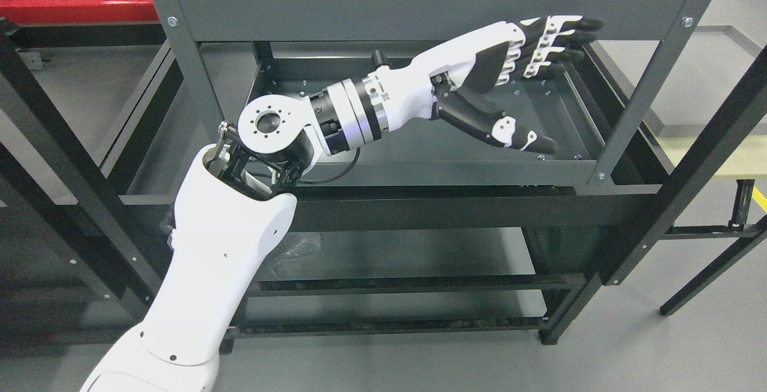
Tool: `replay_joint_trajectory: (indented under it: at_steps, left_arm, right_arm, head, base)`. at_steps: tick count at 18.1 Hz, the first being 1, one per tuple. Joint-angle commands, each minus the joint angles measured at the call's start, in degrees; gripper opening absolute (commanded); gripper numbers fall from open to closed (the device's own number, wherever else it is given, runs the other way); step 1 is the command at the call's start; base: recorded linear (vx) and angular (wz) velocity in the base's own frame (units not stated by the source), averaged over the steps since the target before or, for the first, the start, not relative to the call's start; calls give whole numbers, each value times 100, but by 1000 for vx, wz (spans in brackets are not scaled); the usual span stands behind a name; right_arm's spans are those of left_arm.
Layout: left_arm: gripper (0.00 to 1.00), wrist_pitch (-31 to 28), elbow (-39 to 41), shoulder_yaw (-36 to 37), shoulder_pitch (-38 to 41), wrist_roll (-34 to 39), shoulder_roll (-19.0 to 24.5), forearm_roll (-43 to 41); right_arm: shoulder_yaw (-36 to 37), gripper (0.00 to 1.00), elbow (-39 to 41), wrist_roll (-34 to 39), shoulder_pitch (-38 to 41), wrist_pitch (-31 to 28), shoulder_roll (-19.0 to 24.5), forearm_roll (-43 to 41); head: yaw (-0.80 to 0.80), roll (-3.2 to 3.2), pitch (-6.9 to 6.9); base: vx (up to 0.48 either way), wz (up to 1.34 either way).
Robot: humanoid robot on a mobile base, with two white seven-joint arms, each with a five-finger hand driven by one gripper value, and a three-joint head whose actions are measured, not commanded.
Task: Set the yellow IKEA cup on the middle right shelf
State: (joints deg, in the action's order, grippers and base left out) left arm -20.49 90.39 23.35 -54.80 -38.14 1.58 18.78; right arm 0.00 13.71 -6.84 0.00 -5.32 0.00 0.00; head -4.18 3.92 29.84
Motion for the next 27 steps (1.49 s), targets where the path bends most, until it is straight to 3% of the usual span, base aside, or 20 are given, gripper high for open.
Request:
replay_joint_trajectory:
  at_steps: [1,4,5,11,22,27]
  left_arm:
    - [99,167,-785,-286,934,131,27,-163]
    - [99,431,-1031,-322,1304,202,-35,-532]
    - [99,675,-1267,-435,1392,524,-58,-672]
    - [99,1758,-2007,-761,1498,4285,-58,-937]
    - [99,2049,-796,-1210,3790,4394,-58,-928]
    - [99,1988,-698,-1271,3889,4394,-58,-928]
  right_arm:
    - [-97,99,0,16,79,-4,-100,-140]
    - [-97,99,0,16,79,-4,-100,-140]
    - [-97,99,0,16,79,-4,-100,-140]
    - [-97,99,0,16,79,-4,-100,-140]
    - [-97,99,0,16,79,-4,-100,-140]
    - [-97,99,0,16,79,-4,-100,-140]
  head:
    - [0,0,0]
    - [0,0,0]
    - [0,0,0]
    - [0,0,0]
    - [0,0,0]
    - [0,0,0]
  base:
    - [-54,50]
    - [-44,56]
    - [-61,17]
    - [-78,33]
    - [-9,11]
    - [0,0]
